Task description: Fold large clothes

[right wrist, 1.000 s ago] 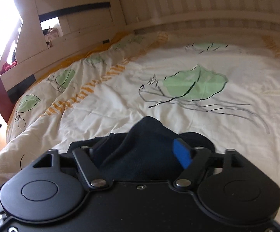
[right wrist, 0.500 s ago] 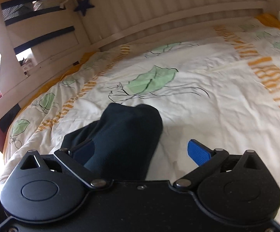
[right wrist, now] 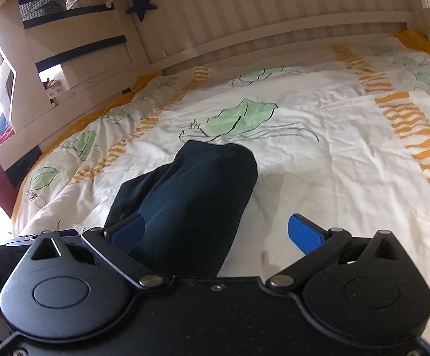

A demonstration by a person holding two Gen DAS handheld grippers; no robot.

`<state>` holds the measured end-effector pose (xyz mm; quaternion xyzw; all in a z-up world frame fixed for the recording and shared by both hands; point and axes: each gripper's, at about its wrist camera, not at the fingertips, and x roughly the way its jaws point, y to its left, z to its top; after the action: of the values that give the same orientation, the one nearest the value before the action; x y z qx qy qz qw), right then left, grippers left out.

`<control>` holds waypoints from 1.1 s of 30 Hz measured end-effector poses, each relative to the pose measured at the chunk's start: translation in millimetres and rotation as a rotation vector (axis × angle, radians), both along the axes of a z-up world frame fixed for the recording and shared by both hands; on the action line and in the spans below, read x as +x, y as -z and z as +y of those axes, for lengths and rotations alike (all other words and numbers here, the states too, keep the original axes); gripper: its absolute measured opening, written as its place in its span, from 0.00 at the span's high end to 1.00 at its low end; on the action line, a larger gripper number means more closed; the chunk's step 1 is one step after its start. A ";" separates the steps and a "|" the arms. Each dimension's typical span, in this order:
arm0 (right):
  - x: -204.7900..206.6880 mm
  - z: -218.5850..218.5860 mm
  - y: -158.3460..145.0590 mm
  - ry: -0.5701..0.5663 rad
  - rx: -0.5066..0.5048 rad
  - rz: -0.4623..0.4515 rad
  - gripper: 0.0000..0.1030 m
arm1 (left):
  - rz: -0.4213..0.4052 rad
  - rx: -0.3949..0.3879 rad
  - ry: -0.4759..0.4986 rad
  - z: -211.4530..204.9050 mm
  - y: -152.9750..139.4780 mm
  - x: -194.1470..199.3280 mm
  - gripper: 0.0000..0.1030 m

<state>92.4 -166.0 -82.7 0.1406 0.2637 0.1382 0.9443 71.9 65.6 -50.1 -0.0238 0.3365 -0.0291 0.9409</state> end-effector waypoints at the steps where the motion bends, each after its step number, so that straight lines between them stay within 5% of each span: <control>1: -0.7 0.1 0.0 -0.003 0.003 0.001 0.00 | 0.005 -0.001 0.002 0.5 -1.5 -2.3 0.00; 12: -22.9 -0.9 0.7 -0.001 0.016 0.053 0.00 | 0.042 0.004 -0.010 1.5 -12.4 -24.0 0.00; 33: -41.6 13.3 -9.7 0.012 -0.136 0.065 0.00 | 0.126 0.028 -0.064 -4.7 -14.6 -44.8 0.01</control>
<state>50.8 -152.7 -73.0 0.0822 0.3019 0.1095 0.9435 27.1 60.9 -35.4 -0.0232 0.3944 0.0072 0.9186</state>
